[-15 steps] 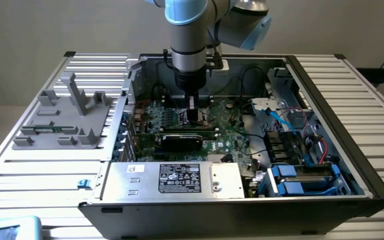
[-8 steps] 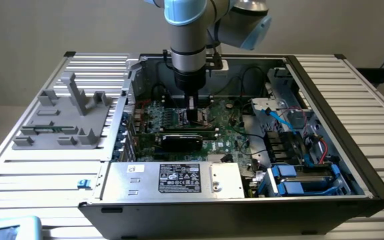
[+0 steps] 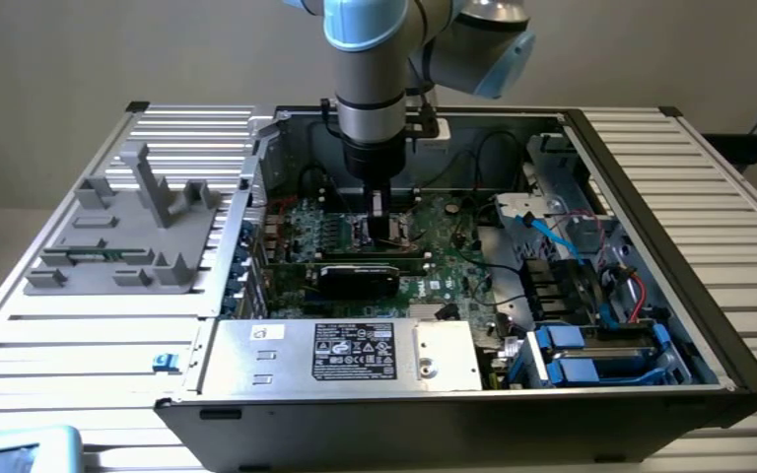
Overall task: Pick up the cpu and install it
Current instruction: 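Place the cpu into insertion slot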
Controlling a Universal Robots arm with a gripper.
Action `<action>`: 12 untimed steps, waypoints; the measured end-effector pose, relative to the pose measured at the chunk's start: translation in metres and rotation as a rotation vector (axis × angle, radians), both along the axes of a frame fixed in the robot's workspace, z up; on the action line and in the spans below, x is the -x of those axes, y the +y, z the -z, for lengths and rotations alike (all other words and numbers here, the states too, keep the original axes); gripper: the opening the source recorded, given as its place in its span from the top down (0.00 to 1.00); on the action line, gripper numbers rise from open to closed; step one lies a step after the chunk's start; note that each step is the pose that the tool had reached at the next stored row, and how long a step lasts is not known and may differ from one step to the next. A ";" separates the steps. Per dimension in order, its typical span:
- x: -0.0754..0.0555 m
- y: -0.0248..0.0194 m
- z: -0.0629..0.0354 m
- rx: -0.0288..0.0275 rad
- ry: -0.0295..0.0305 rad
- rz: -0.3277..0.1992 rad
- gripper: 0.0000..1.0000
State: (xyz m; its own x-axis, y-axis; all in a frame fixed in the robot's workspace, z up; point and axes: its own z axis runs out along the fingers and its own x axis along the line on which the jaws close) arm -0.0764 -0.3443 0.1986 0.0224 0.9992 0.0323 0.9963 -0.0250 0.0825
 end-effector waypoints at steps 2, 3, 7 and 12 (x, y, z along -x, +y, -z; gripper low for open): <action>0.000 0.0001 0.0003 -0.0009 -0.0001 0.000 0.45; 0.000 0.0001 0.0003 -0.0013 -0.0002 0.000 0.45; 0.000 0.0001 0.0003 -0.0018 -0.0001 0.000 0.45; 0.000 0.0005 0.0003 -0.0018 -0.0001 0.000 0.45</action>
State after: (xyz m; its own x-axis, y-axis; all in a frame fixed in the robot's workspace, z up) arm -0.0763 -0.3438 0.1983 0.0226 0.9992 0.0341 0.9963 -0.0254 0.0826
